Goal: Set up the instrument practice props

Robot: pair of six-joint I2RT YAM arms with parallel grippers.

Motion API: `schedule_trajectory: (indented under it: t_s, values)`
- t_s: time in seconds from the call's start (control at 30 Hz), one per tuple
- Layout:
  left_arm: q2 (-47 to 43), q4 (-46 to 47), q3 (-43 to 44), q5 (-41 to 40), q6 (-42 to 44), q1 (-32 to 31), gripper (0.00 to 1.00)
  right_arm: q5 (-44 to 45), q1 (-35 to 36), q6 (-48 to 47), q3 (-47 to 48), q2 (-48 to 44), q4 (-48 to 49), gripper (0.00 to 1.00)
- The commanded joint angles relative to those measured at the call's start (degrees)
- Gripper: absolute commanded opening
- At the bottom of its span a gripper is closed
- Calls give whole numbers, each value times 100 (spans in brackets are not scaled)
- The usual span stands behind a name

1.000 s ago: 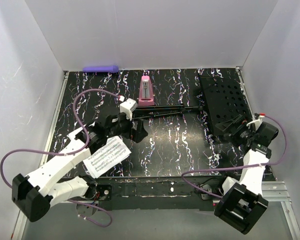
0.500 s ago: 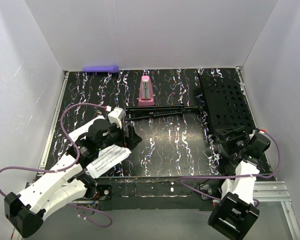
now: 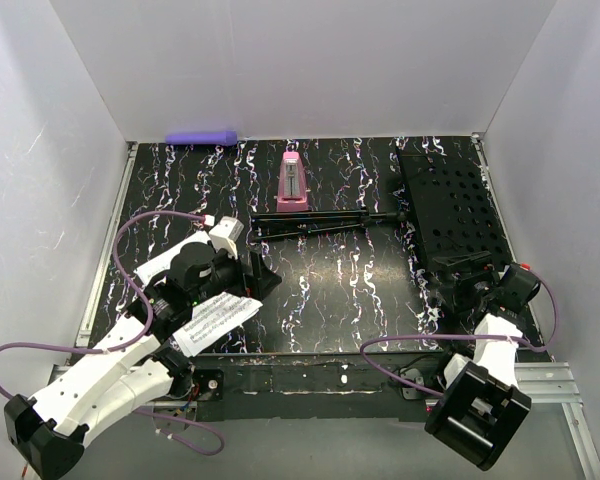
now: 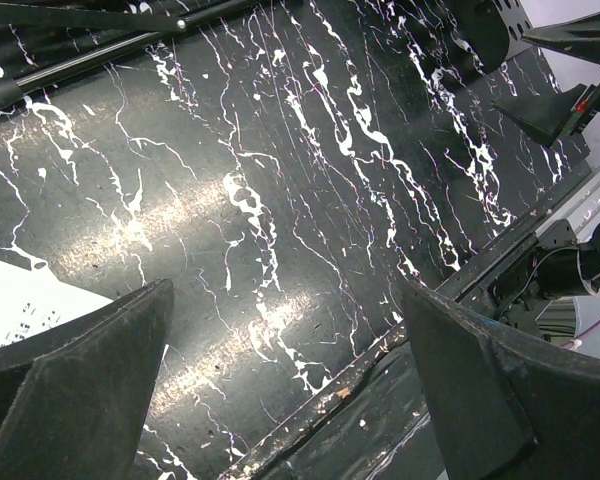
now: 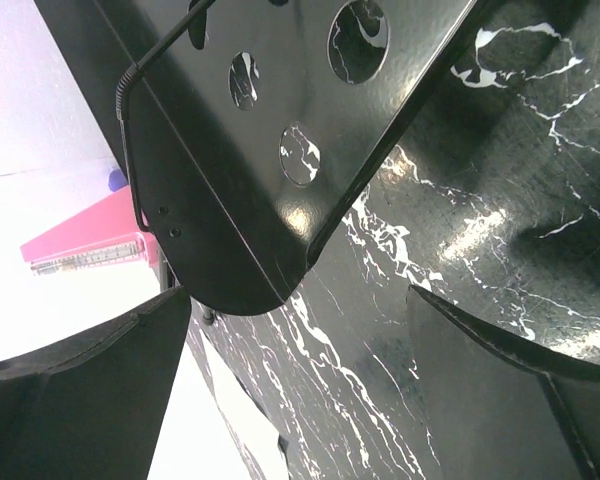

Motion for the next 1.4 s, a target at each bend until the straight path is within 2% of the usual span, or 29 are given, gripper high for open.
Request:
schedule_trajectory:
  t_s: [0.0,0.4,0.63,0.8,0.9,1.07,1.37]
  values:
    - [-40,-19,-39,-72,-72,7,98,143,-18,66,31,26,259,97]
    - [30,-11,32,-28,-168,-2,98,-41,-27,145,190,1151,593,98]
    - [39,-28,5,-63,-177,-2,98,30,-18,540,-135,2169,2998,98]
    - [12,-116,-21,-195,-89,-2,98,-181,-18,874,-4,2961,4019,98]
    - [56,-116,-30,-222,-72,-1,98,-313,-36,1050,40,3453,4687,89]
    - [135,-107,5,-204,-72,7,98,-594,-27,1182,75,3928,5330,69]
    - [206,-54,41,-116,-142,-2,98,-832,-97,1243,14,3990,5866,45]
